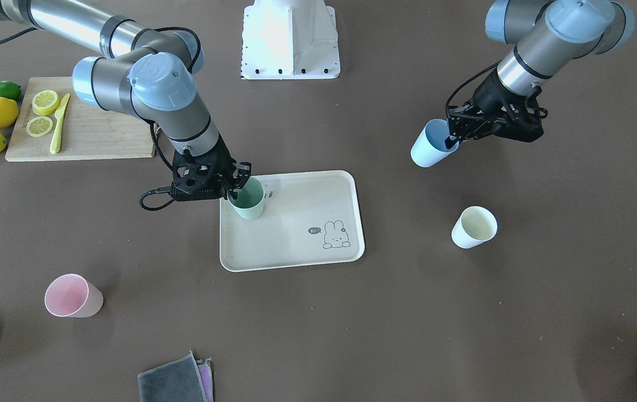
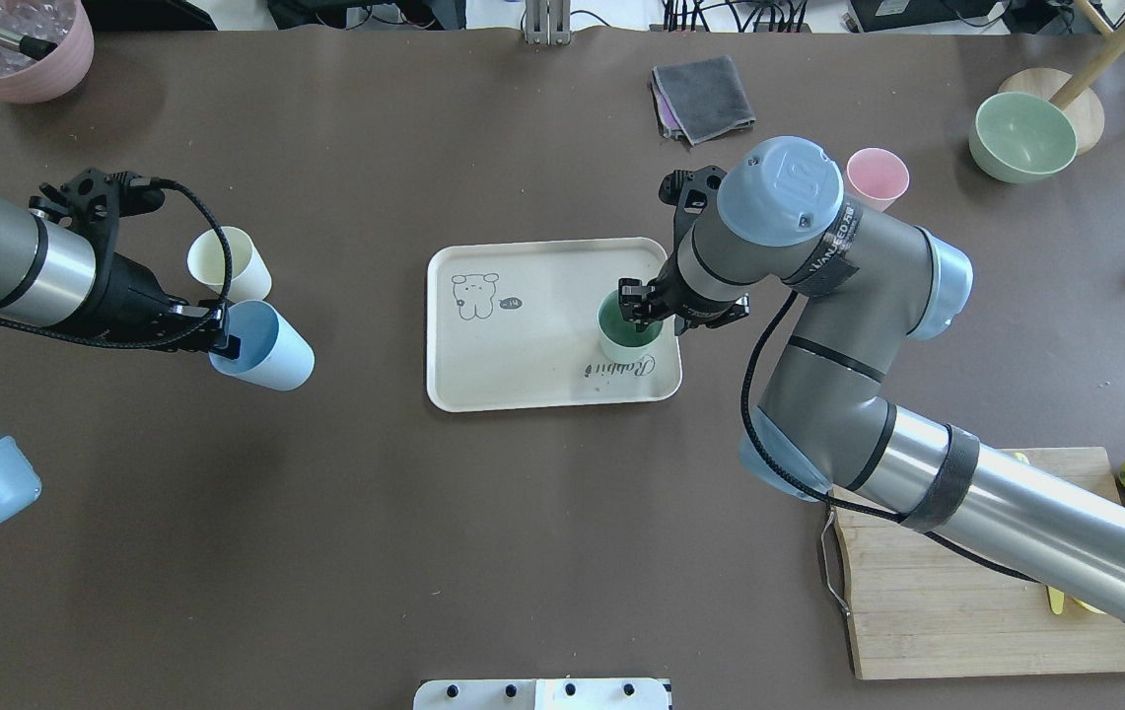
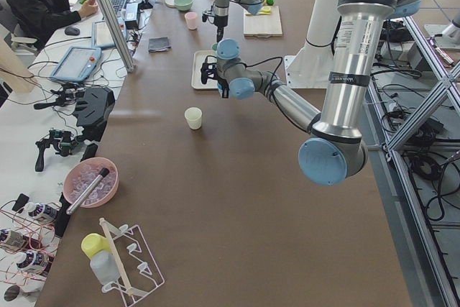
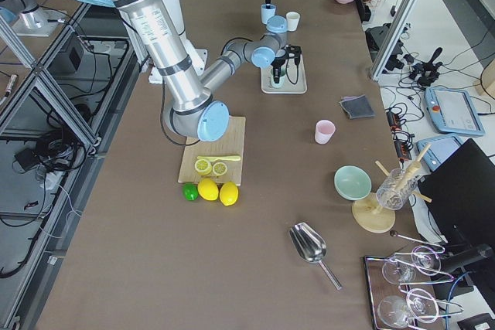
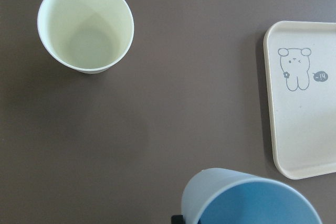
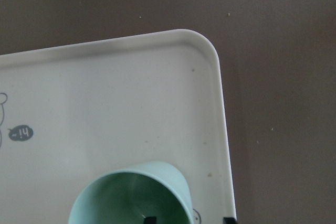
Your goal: Place all cups on tray
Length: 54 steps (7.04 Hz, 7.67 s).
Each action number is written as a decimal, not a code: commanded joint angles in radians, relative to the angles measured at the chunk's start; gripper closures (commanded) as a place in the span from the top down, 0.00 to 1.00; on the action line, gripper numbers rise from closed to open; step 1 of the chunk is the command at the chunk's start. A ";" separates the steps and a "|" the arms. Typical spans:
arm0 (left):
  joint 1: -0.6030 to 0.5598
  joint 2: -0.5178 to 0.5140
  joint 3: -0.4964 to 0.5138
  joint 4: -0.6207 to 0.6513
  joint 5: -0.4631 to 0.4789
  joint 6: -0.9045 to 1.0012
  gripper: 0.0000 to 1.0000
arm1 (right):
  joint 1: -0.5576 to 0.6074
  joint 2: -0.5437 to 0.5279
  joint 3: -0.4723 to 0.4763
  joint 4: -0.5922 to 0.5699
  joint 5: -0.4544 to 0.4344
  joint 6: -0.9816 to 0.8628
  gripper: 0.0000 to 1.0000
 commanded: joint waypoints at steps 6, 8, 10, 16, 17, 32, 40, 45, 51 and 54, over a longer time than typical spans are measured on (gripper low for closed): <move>0.215 -0.374 0.179 0.176 0.247 -0.203 0.00 | 0.292 -0.028 0.111 -0.172 0.223 -0.161 1.00; 0.229 -0.395 0.207 0.176 0.287 -0.214 0.00 | 0.364 -0.065 0.107 -0.205 0.214 -0.253 1.00; 0.232 -0.399 0.235 0.176 0.294 -0.209 0.00 | 0.404 -0.082 0.059 -0.200 0.211 -0.295 1.00; 0.232 -0.454 0.307 0.171 0.352 -0.200 0.97 | 0.443 -0.083 -0.174 -0.062 0.206 -0.358 1.00; 0.232 -0.453 0.299 0.170 0.353 -0.198 0.98 | 0.443 -0.092 -0.189 -0.062 0.204 -0.386 1.00; -0.346 -0.189 0.183 0.351 0.022 0.683 0.98 | 0.429 -0.072 -0.279 0.096 0.215 -0.388 0.00; -0.178 -0.144 0.262 0.123 0.063 0.353 0.98 | 0.324 0.108 -0.208 0.058 0.251 -0.122 0.00; -0.158 -0.169 0.447 -0.068 0.062 0.346 0.97 | 0.257 0.155 -0.160 -0.005 0.191 -0.019 0.00; -0.119 -0.169 0.443 -0.068 0.062 0.366 0.00 | 0.159 0.158 -0.168 -0.005 0.105 -0.017 0.00; -0.209 -0.311 0.431 0.138 0.054 0.364 0.00 | 0.136 0.156 -0.188 -0.005 0.097 -0.019 0.00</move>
